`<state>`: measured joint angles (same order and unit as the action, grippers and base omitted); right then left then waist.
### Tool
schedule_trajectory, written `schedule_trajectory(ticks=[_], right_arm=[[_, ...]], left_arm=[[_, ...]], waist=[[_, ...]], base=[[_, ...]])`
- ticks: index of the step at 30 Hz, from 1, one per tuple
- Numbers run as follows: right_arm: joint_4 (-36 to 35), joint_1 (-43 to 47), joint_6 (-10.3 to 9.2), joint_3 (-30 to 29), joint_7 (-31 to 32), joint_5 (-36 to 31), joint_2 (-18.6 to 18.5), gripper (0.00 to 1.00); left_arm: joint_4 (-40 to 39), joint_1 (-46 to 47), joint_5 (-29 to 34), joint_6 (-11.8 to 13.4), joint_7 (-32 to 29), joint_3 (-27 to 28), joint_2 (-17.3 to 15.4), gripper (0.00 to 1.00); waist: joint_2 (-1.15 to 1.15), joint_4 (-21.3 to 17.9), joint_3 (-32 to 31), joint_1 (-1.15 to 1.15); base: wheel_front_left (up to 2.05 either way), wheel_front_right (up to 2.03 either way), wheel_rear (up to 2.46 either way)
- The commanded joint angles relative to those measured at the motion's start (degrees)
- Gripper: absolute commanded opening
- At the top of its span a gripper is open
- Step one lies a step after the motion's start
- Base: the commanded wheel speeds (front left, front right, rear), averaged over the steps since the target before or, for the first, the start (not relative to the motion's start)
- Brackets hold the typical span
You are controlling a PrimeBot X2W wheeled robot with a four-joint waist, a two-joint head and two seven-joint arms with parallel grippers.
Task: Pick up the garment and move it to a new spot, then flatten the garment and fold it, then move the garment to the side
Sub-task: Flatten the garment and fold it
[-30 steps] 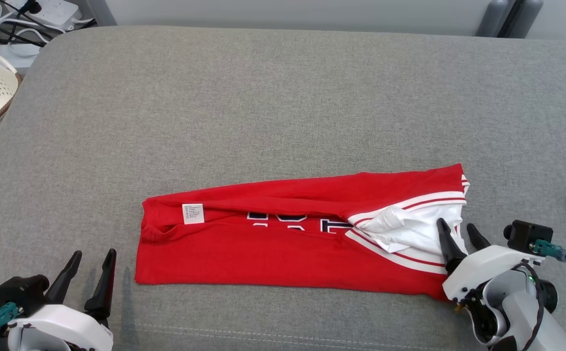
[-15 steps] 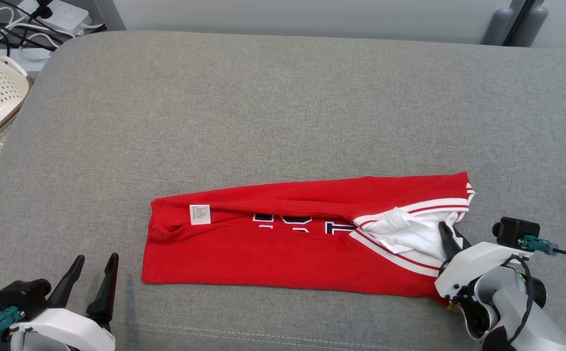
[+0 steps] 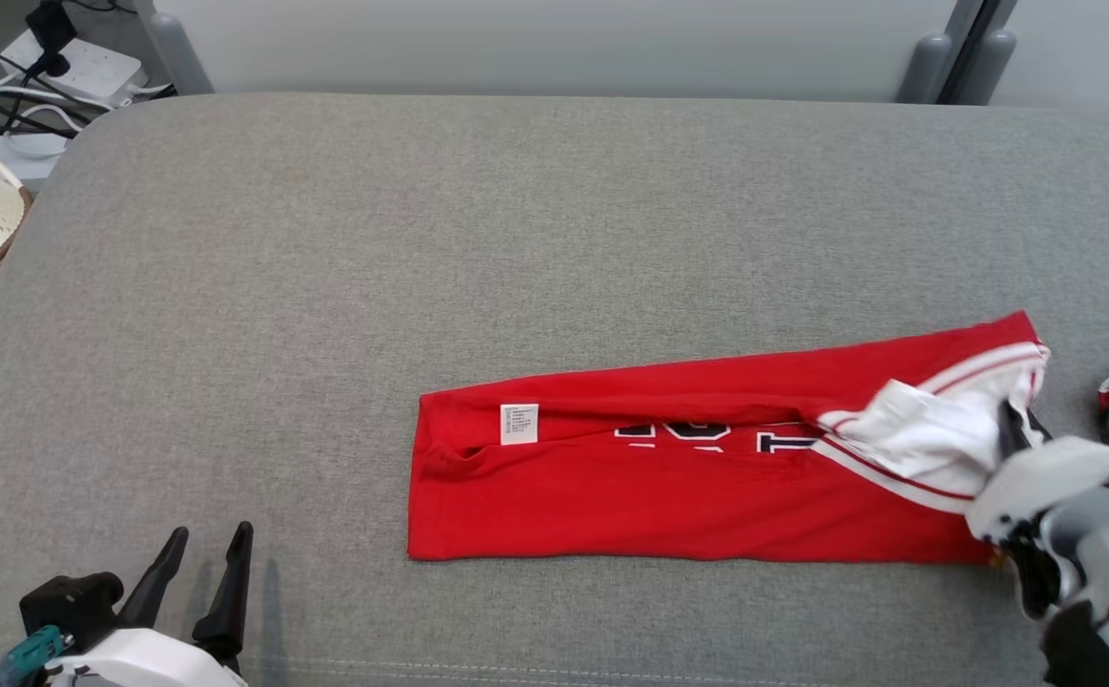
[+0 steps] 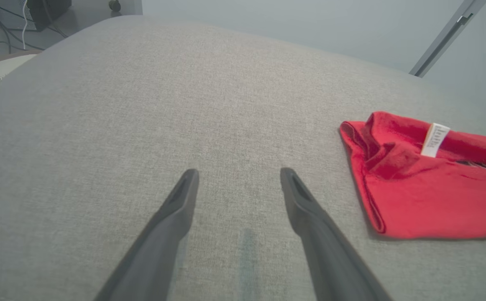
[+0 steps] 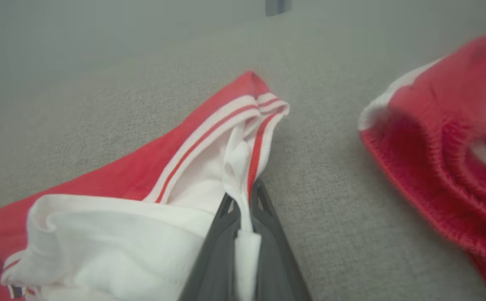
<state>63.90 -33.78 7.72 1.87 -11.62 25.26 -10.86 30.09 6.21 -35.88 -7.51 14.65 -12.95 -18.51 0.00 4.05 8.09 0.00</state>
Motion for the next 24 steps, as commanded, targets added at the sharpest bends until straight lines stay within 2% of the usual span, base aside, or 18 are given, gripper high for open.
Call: schedule_trajectory(ticks=[1, 6, 10, 13, 18, 24], right_arm=[[-3.6, -2.1, -0.23, 1.9, 0.7, -1.0, 1.7, 0.0], [-16.7, -1.6, -0.23, 9.3, 7.1, 0.0, 6.4, 0.0], [-28.9, 0.4, -0.23, 16.4, 13.5, 1.1, 7.4, 0.0], [-35.2, 1.7, -0.23, 20.4, 18.3, 2.0, 7.8, 0.0], [-39.9, 2.2, -0.23, 26.9, 22.8, 5.0, 8.0, 0.0], [-38.8, 0.9, -0.23, 33.0, 22.9, 8.6, 8.0, 0.0]], left_arm=[[-1.3, 1.0, -0.1, 0.0, 0.3, 1.9, -1.2, 1.0], [-1.4, 0.8, 0.2, 0.0, 0.3, 1.0, -0.5, 1.0], [-1.5, 1.2, 0.4, 0.0, 0.3, 0.1, -0.1, 1.0], [-1.5, 1.6, 0.1, 0.0, 0.3, -0.8, 0.1, 1.0], [-1.4, 2.3, -0.6, 0.0, 0.3, -2.1, 0.1, 1.0], [-1.2, 2.8, -1.4, 0.0, 0.3, -3.6, 0.0, 1.0]], waist=[[0.0, -0.5, -0.2, 0.0], [0.0, -1.0, -0.4, 0.0], [0.0, -0.4, -0.4, 0.0], [0.0, 0.8, -0.2, 0.0], [0.0, 3.5, 0.6, 0.0], [0.0, 6.6, 1.3, 0.0]], base=[[0.0, 0.0, 0.0], [0.0, 0.0, 0.0], [0.0, 0.0, 0.0], [0.0, 0.0, 0.0], [0.0, 0.0, 0.0], [0.0, 0.0, 0.0]])
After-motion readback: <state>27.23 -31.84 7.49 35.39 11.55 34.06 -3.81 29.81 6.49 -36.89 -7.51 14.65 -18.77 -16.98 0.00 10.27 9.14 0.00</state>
